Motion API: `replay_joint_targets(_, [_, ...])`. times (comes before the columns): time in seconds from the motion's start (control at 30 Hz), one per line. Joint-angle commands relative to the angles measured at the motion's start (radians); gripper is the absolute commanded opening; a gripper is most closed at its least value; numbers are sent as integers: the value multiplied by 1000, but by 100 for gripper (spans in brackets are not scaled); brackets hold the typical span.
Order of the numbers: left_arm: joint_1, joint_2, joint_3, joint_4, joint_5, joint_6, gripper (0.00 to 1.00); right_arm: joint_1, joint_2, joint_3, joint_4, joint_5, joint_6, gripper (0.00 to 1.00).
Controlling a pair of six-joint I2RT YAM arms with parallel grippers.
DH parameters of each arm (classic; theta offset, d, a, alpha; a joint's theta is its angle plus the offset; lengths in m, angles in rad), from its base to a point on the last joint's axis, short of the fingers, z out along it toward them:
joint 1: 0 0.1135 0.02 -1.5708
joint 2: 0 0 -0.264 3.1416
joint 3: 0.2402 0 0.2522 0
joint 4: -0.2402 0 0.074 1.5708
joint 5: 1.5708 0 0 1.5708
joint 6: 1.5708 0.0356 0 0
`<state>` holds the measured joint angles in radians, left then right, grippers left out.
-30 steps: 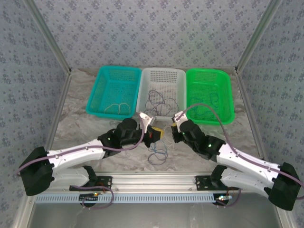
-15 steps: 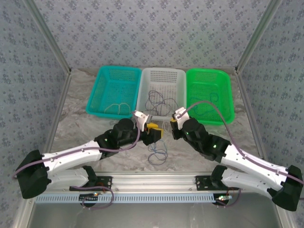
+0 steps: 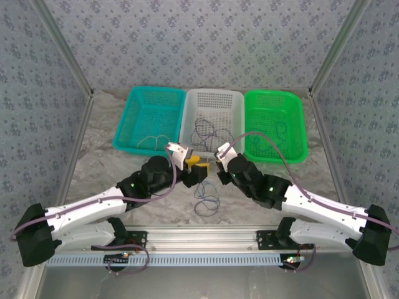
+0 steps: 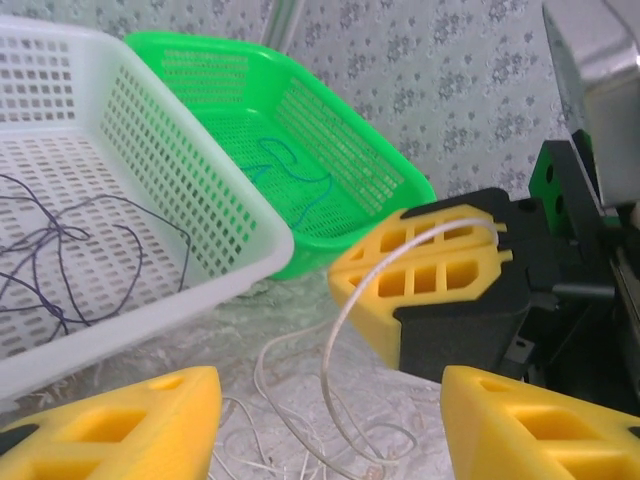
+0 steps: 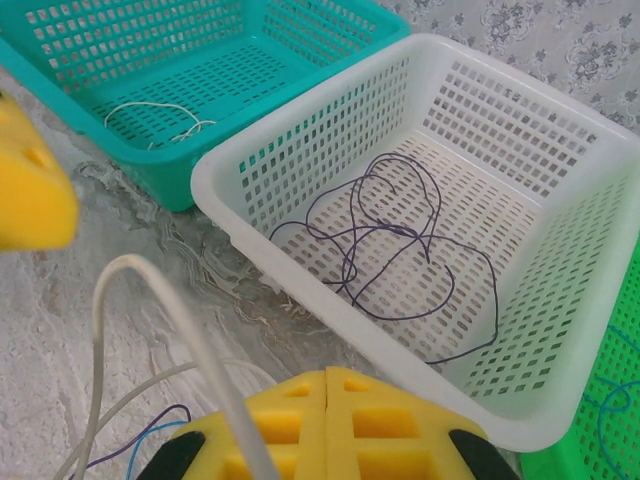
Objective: Untangle the cables
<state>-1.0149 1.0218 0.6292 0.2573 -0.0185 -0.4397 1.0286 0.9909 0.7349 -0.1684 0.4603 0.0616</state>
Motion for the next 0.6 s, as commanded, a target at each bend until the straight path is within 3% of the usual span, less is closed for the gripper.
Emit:
replay_joint_targets(0.0, [-4,-7,13,5,-23,39,56,8,8,44,-12,1,-13,5])
replay_joint_targets(0.4, [-4,86,55,46,52,75,47,7,0,49,-14,-59,-14,6])
replay_joint_targets(0.5, [-4,98,59,72,67,82,40,6,1,42,-16,-71,-13,7])
replay_joint_targets(0.57, [-4,109,64,81,88,88,29,7,-1,39,-18,-76,-10,8])
